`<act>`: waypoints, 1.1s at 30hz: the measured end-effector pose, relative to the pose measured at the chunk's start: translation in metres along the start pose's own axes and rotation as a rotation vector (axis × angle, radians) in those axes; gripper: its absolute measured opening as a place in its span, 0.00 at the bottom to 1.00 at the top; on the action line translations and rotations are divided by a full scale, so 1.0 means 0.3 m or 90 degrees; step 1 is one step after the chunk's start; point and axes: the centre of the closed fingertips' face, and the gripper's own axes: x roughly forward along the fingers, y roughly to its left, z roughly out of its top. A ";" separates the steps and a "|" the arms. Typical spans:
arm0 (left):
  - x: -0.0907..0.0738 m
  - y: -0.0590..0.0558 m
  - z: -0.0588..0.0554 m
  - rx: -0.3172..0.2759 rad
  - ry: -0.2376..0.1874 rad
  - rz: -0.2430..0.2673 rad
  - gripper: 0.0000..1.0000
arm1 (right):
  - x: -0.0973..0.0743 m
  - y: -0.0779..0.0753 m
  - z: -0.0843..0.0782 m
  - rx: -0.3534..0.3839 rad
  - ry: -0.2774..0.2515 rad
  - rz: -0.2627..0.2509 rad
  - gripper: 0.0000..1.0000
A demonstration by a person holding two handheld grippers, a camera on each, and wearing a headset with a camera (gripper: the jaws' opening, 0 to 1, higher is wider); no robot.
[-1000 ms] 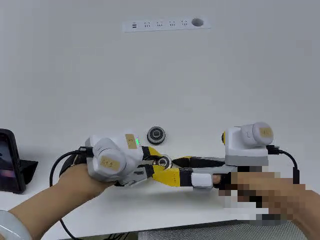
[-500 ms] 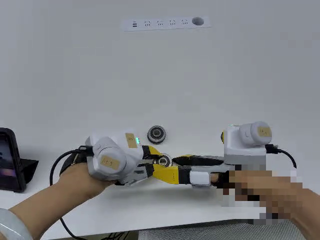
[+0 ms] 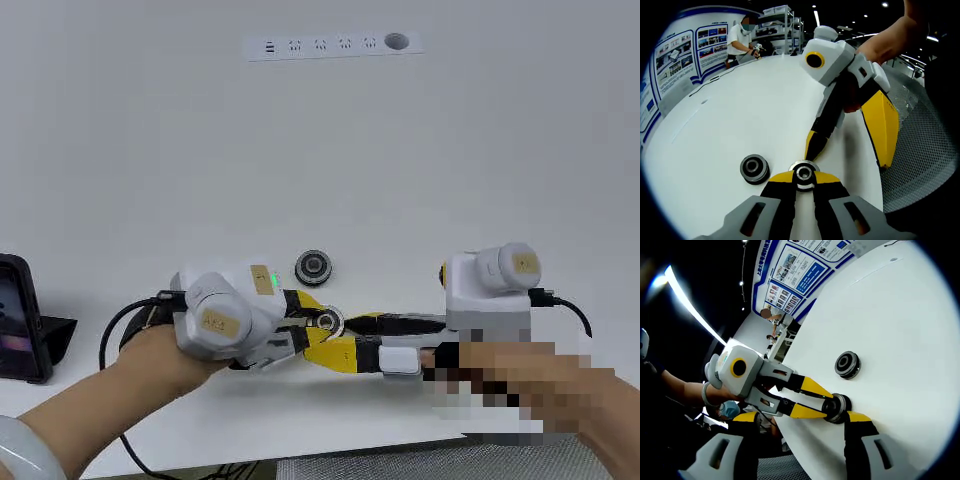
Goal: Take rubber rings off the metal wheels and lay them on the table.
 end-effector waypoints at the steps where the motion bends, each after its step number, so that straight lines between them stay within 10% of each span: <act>1: 0.000 0.000 0.000 0.000 0.000 0.000 0.12 | -0.001 0.000 -0.001 0.002 0.002 0.001 0.70; 33: -0.001 0.001 0.001 -0.002 -0.002 0.002 0.12 | 0.019 -0.016 0.041 -0.001 -0.017 -0.007 0.69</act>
